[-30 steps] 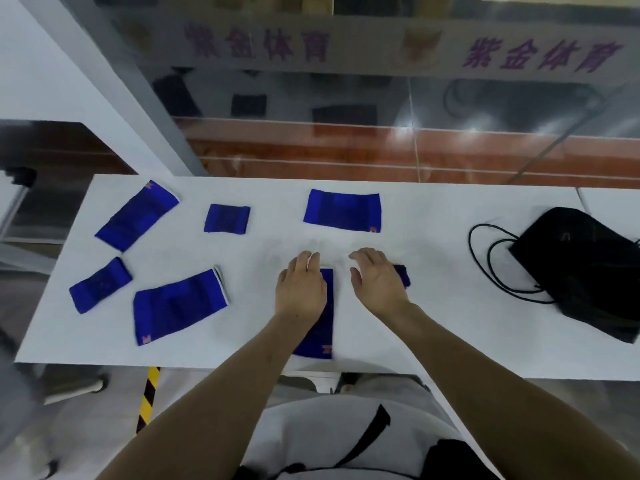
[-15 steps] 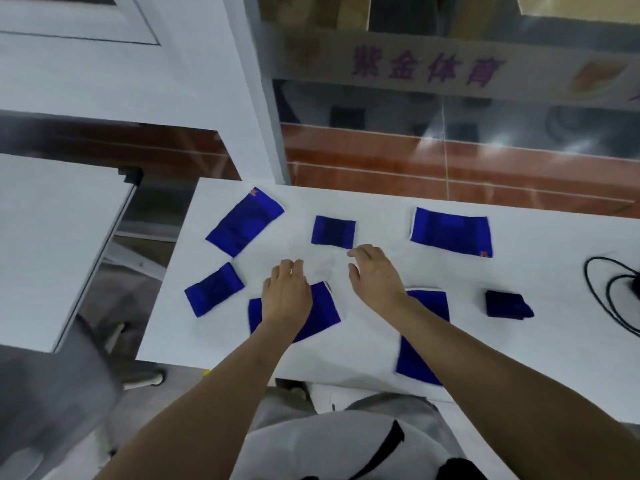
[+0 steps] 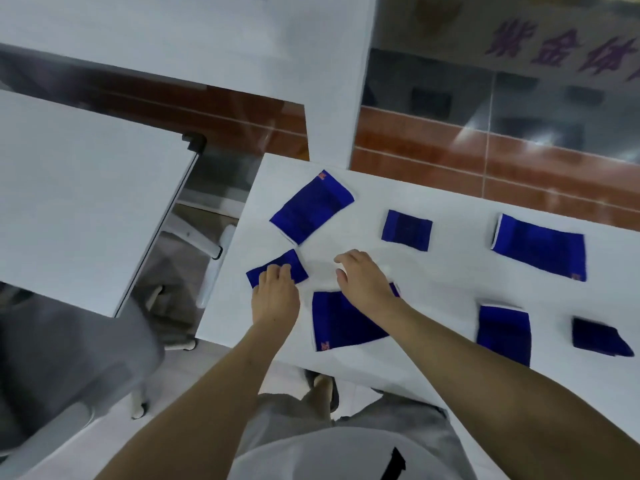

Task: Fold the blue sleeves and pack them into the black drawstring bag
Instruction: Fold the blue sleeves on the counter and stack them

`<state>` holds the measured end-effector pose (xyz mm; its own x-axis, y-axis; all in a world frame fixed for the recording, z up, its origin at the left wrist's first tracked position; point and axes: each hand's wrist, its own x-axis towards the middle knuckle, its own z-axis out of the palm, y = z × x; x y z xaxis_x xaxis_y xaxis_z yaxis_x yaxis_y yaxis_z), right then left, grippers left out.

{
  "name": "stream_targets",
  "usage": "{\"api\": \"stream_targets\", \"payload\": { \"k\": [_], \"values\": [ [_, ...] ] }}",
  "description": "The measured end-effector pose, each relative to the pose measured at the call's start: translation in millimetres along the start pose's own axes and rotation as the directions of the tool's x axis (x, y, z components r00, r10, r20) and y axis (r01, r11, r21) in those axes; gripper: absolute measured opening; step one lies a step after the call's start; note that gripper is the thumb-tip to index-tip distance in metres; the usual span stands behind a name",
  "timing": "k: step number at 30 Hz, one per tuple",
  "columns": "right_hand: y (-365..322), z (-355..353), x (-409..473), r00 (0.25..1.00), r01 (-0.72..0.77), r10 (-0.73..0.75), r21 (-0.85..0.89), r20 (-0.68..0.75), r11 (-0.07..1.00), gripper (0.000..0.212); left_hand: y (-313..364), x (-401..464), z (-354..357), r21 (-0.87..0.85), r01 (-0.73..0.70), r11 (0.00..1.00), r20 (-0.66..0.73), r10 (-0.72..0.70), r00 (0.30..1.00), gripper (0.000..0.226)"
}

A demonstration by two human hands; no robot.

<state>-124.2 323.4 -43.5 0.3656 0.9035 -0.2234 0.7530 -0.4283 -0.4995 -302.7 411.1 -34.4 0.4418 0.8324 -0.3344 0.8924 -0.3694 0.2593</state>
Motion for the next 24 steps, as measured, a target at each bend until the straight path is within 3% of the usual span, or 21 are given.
{"api": "stream_targets", "payload": {
  "k": [7,15,19,24],
  "values": [
    [-46,45,30,0.996,0.032,-0.038,0.068,0.086,0.997,0.026,-61,20,-3,-0.036,0.089,0.995,-0.025,-0.09,0.996,0.041],
    [-59,64,39,0.992,-0.027,0.017,0.075,0.123,0.997,0.044,-77,28,5,-0.004,0.097,0.995,0.069,-0.096,0.993,0.058],
    [-60,63,40,0.989,-0.061,0.044,0.119,0.138,0.991,0.057,-74,30,2,-0.077,0.121,0.99,0.052,-0.117,0.992,0.042],
    [-57,54,38,0.981,-0.112,0.081,0.173,0.179,0.978,0.079,-62,23,-5,-0.1,-0.05,0.994,-0.012,0.049,0.999,0.01]
  ]
}}
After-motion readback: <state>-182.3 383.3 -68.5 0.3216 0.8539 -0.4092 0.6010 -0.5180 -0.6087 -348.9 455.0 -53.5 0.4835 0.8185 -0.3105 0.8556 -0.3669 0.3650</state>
